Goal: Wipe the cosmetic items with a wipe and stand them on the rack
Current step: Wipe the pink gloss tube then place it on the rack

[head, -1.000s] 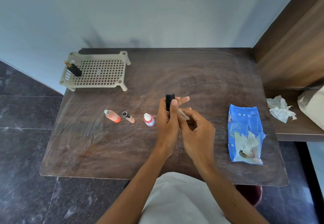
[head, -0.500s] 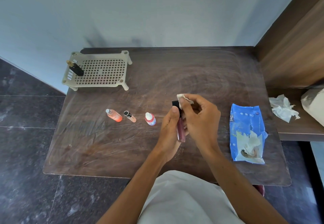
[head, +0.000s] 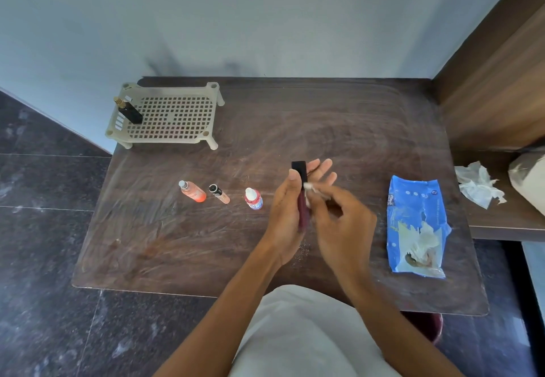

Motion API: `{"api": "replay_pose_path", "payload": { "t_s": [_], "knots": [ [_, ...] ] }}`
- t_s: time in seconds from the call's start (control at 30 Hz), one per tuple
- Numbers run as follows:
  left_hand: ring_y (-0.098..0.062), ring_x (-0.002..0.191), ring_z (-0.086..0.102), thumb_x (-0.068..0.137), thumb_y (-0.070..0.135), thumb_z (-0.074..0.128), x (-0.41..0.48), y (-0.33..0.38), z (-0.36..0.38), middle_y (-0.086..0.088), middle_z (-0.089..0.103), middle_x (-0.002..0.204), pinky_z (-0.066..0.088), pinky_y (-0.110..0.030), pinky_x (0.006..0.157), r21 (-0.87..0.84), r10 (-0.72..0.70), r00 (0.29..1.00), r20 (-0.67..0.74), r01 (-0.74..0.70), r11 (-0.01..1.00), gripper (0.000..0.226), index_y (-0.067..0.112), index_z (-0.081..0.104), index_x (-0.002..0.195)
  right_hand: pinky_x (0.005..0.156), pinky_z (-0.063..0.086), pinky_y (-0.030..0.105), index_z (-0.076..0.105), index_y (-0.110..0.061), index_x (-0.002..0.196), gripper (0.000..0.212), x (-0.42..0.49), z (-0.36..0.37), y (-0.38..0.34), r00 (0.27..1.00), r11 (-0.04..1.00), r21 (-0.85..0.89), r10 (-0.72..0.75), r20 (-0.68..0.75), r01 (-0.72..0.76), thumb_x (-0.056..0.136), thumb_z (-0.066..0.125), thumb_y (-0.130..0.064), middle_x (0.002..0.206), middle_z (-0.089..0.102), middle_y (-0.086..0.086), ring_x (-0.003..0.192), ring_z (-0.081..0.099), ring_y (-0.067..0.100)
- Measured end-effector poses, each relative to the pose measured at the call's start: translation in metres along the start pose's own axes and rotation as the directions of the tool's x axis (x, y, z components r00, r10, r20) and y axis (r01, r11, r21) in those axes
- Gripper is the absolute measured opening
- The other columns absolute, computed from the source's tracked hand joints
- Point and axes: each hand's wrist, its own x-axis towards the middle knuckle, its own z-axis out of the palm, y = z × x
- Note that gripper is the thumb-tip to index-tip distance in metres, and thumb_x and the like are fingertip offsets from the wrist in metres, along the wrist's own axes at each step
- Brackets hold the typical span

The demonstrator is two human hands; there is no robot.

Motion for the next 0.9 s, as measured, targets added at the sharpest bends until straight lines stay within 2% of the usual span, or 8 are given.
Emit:
{"api": "replay_pose_path", "payload": {
  "t_s": [0.13, 0.23, 0.33, 0.4, 0.53, 0.7, 0.8, 0.9],
  "knots": [
    [-0.027, 0.12, 0.06, 0.098, 0.051, 0.036, -0.003, -0.006, 0.001, -0.009, 0.067, 0.125, 0.043, -0.051, 0.104, 0.022, -0.043, 0.999, -0.018, 0.043, 0.999, 0.056, 0.013, 0.056, 0.134, 0.074, 0.051, 0.009, 0.078, -0.023, 0.101, 0.012, 0.04, 0.004, -0.014, 1.0, 0.999, 0.034, -0.001, 0.02, 0.0, 0.094, 0.067, -0.022, 0.089, 0.075, -0.016, 0.081, 0.07, -0.004],
    [-0.025, 0.116, 0.063, 0.105, 0.046, 0.028, 0.001, -0.002, 0.002, -0.006, 0.069, 0.123, 0.049, -0.047, 0.096, -0.024, -0.04, 0.998, -0.039, 0.039, 0.999, 0.048, 0.02, 0.06, 0.129, 0.075, 0.052, 0.01, 0.078, -0.022, 0.104, 0.014, 0.041, 0.006, -0.015, 0.998, 0.999, 0.042, 0.01, 0.064, -0.012, 0.094, 0.067, -0.024, 0.092, 0.075, -0.015, 0.084, 0.069, -0.005],
    [-0.026, 0.129, 0.059, 0.106, 0.049, 0.024, 0.007, 0.006, 0.0, -0.007, 0.064, 0.137, 0.047, -0.045, 0.105, -0.128, -0.058, 0.998, -0.033, 0.053, 0.99, 0.049, 0.027, 0.044, 0.145, 0.07, 0.046, 0.005, 0.076, -0.024, 0.104, 0.013, 0.025, 0.005, -0.01, 0.996, 1.0, 0.012, 0.015, 0.086, -0.016, 0.095, 0.067, -0.027, 0.088, 0.075, -0.016, 0.08, 0.068, -0.006],
    [-0.027, 0.129, 0.059, 0.104, 0.054, 0.026, 0.009, 0.01, -0.001, -0.008, 0.063, 0.138, 0.045, -0.046, 0.108, -0.138, -0.048, 0.998, -0.038, 0.043, 0.99, 0.053, 0.028, 0.037, 0.148, 0.069, 0.044, 0.002, 0.076, -0.025, 0.105, 0.014, 0.012, 0.004, -0.006, 0.993, 0.998, 0.039, 0.042, 0.114, -0.047, 0.095, 0.067, -0.026, 0.088, 0.074, -0.018, 0.082, 0.068, -0.008],
    [-0.025, 0.124, 0.063, 0.105, 0.05, 0.027, 0.013, 0.009, -0.007, -0.009, 0.066, 0.133, 0.042, -0.041, 0.113, -0.076, -0.007, 0.998, -0.061, 0.003, 0.997, 0.054, 0.018, 0.042, 0.146, 0.07, 0.047, 0.004, 0.076, -0.024, 0.106, 0.016, -0.009, -0.001, 0.002, 0.982, 0.992, 0.066, 0.094, 0.162, -0.106, 0.093, 0.068, -0.029, 0.09, 0.073, -0.02, 0.085, 0.068, -0.005],
    [-0.027, 0.123, 0.063, 0.106, 0.045, 0.03, 0.007, 0.001, -0.006, -0.011, 0.066, 0.133, 0.044, -0.044, 0.11, -0.006, -0.035, 0.998, -0.051, 0.035, 0.999, 0.054, 0.009, 0.049, 0.14, 0.07, 0.048, 0.006, 0.077, -0.024, 0.105, 0.016, -0.004, -0.002, 0.004, 0.975, 0.985, 0.06, 0.15, 0.164, -0.162, 0.093, 0.068, -0.03, 0.089, 0.076, -0.014, 0.083, 0.069, -0.004],
    [-0.027, 0.118, 0.062, 0.098, 0.054, 0.037, 0.003, -0.003, -0.007, -0.013, 0.067, 0.13, 0.047, -0.041, 0.097, 0.041, -0.036, 0.999, -0.033, 0.038, 0.998, 0.064, 0.005, 0.054, 0.135, 0.073, 0.053, 0.016, 0.077, -0.025, 0.1, 0.012, 0.018, 0.001, -0.003, 0.969, 0.98, 0.07, 0.172, 0.176, -0.187, 0.093, 0.067, -0.029, 0.084, 0.076, -0.012, 0.08, 0.07, -0.001],
    [-0.024, 0.111, 0.066, 0.097, 0.059, 0.044, 0.003, -0.002, -0.01, -0.015, 0.069, 0.117, 0.055, -0.03, 0.09, 0.054, -0.032, 0.997, -0.07, 0.035, 0.998, 0.068, 0.002, 0.057, 0.132, 0.071, 0.056, 0.021, 0.076, -0.019, 0.101, 0.013, 0.037, 0.003, -0.011, 0.932, 0.911, 0.257, 0.257, 0.257, -0.322, 0.093, 0.069, -0.027, 0.086, 0.077, -0.003, 0.079, 0.073, 0.007]
  ]
}}
